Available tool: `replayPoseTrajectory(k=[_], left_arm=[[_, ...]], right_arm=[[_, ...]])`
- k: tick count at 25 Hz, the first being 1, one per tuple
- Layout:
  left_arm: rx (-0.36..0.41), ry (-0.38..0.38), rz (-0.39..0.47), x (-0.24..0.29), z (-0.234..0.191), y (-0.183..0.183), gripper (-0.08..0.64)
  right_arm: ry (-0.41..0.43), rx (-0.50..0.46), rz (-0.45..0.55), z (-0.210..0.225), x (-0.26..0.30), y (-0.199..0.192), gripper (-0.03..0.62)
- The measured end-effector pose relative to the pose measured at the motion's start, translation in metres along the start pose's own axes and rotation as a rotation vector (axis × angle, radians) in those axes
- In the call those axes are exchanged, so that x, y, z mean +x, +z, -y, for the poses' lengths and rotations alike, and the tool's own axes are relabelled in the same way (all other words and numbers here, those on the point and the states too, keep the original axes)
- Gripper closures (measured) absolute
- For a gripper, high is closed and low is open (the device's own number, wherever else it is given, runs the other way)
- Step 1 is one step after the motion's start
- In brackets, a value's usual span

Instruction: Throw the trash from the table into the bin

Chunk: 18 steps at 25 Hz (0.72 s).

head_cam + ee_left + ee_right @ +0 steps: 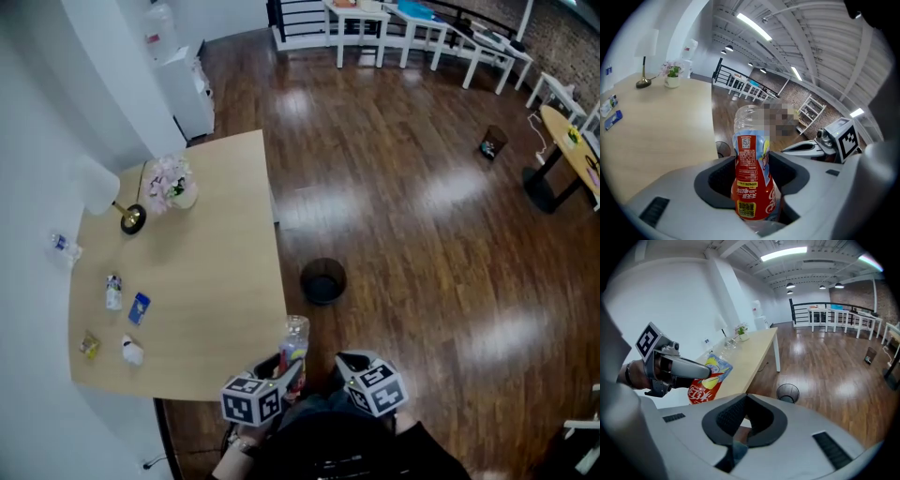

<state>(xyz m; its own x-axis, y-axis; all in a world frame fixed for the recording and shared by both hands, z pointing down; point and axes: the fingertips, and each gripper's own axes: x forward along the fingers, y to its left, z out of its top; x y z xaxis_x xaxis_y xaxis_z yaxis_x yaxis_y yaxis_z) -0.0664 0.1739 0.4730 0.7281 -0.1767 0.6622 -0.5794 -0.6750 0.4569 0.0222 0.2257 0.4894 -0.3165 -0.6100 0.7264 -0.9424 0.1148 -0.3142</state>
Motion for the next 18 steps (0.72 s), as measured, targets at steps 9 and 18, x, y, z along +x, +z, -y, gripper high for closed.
replayPoseTrajectory(k=[9, 18], left_arm=[[-0.039, -0.037, -0.002, 0.047, 0.017, 0.011, 0.327], [-0.205, 0.048, -0.081, 0.162, 0.0, 0.039, 0.323]], right_arm=[[-0.051, 0.014, -0.013, 0.04, 0.002, 0.011, 0.586], [0.007, 0.001, -0.102, 0.14, 0.052, 0.041, 0.584]])
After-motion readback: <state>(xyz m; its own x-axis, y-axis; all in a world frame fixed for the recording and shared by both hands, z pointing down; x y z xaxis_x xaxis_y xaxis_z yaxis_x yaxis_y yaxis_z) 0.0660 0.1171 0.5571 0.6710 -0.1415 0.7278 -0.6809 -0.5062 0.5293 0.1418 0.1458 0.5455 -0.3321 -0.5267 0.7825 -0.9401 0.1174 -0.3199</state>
